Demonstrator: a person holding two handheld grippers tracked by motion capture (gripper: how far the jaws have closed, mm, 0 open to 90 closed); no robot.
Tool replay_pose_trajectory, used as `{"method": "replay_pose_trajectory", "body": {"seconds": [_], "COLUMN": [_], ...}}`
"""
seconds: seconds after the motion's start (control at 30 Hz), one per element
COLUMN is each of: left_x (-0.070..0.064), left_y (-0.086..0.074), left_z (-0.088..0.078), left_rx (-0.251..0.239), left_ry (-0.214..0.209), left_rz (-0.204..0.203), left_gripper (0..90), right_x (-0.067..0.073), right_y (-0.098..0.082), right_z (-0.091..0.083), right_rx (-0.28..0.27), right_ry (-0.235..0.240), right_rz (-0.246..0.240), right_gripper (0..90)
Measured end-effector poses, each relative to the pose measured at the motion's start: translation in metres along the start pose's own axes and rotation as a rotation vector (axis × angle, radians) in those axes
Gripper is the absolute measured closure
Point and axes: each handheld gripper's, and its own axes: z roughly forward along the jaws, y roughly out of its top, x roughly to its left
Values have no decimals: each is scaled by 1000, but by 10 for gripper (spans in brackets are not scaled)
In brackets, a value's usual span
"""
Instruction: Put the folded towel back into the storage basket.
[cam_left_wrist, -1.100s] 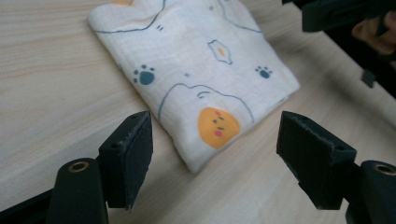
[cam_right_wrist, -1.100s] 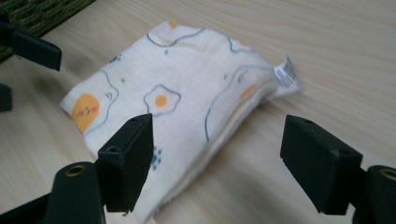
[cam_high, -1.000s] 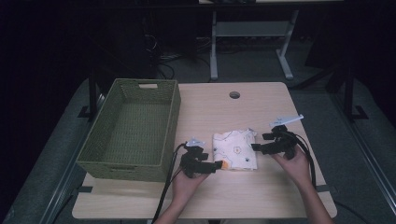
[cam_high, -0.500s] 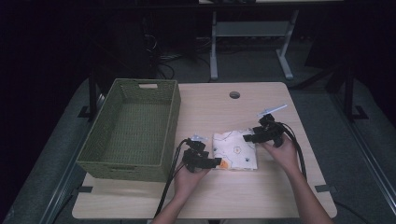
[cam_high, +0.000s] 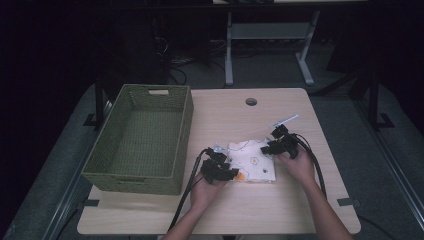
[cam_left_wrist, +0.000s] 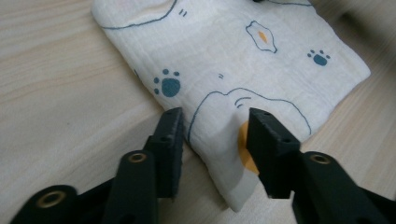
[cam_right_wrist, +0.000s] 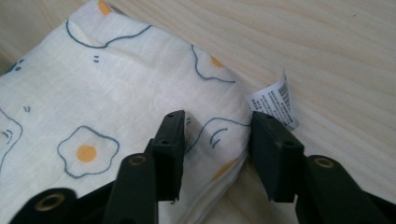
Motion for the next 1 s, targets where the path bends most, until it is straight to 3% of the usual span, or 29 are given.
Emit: {"method": "replay_pose_trajectory", "body": {"seconds": [0.17, 0.33, 0.47, 0.63, 0.67, 0.7, 0.73, 1.0], "left_x": [1, 4, 8, 6, 6, 6, 6, 5], "left_y": [3, 4, 4, 4, 4, 4, 5, 15], "left_z": [3, 5, 5, 4, 2, 2, 1, -19], "left_rx": [11, 15, 15, 13, 2, 2, -6, -54], "left_ry": [-7, -48, -73, -76, -98, -98, -103, -150], "left_rz": [15, -8, -34, -21, -25, -25, -27, -36], "left_gripper": [731, 830, 841, 846, 848, 849, 850, 853], "right_x": [1, 1, -3, -7, -8, -8, -11, -13], "right_y": [0, 0, -2, -4, -5, -5, -5, -2], "right_z": [1, 1, 1, 1, -1, -1, -5, -23], "right_rx": [11, 14, 6, -7, -16, -16, -43, -108], "right_ry": [7, 38, 76, 129, 159, 159, 195, 252], "right_rz": [15, 61, 105, 139, 159, 159, 182, 214], "right_gripper": [680, 767, 785, 796, 799, 799, 800, 801]}}
